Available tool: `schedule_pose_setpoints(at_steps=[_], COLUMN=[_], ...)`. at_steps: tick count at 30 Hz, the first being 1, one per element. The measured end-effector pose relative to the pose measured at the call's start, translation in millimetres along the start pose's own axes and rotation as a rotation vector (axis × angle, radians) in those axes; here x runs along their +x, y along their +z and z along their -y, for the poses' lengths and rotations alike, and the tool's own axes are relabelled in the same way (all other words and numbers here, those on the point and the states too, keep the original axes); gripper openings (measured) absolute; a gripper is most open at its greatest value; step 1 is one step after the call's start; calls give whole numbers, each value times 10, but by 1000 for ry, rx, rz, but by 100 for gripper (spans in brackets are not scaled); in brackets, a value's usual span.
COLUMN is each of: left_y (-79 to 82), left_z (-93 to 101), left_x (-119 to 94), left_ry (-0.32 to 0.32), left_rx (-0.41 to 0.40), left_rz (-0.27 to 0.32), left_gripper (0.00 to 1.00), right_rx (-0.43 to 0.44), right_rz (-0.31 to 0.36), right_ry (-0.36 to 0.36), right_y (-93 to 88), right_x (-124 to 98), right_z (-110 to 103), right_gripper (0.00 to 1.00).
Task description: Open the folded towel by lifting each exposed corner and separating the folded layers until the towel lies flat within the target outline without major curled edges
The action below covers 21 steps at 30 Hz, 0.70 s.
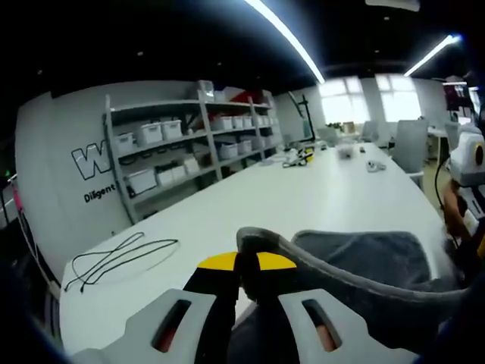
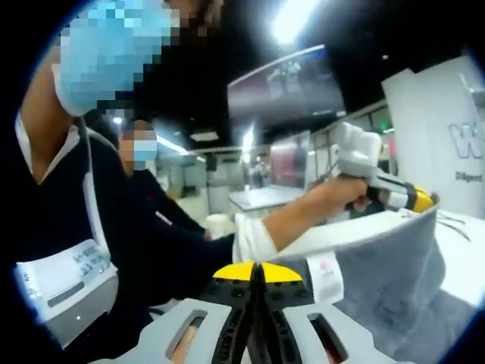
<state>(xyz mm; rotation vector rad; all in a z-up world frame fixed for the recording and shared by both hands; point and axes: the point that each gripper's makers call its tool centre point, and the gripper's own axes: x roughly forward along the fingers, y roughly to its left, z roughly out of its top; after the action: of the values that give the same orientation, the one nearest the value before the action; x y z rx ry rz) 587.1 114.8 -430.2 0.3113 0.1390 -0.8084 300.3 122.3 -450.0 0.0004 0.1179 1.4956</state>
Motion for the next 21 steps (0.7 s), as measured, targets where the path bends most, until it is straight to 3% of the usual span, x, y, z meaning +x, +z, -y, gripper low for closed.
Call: schedule_pose_setpoints(at_steps=[5,16,21], left_y=[-54,56,-23], left_z=[-18,-128,-176], left_x=[-41,-236,-298], left_ry=[24,64,73], left_rx=[52,63,73], left_rz=[-35,-12,-30], left_gripper=[7,7,7], right_rx=[-5,-17,-24], right_rz=[0,-12,-16], right_ry=[9,48,64], right_y=[45,102,103], right_x=[50,234,338], right_z=[-13,-62,-66], right_gripper=[0,0,0])
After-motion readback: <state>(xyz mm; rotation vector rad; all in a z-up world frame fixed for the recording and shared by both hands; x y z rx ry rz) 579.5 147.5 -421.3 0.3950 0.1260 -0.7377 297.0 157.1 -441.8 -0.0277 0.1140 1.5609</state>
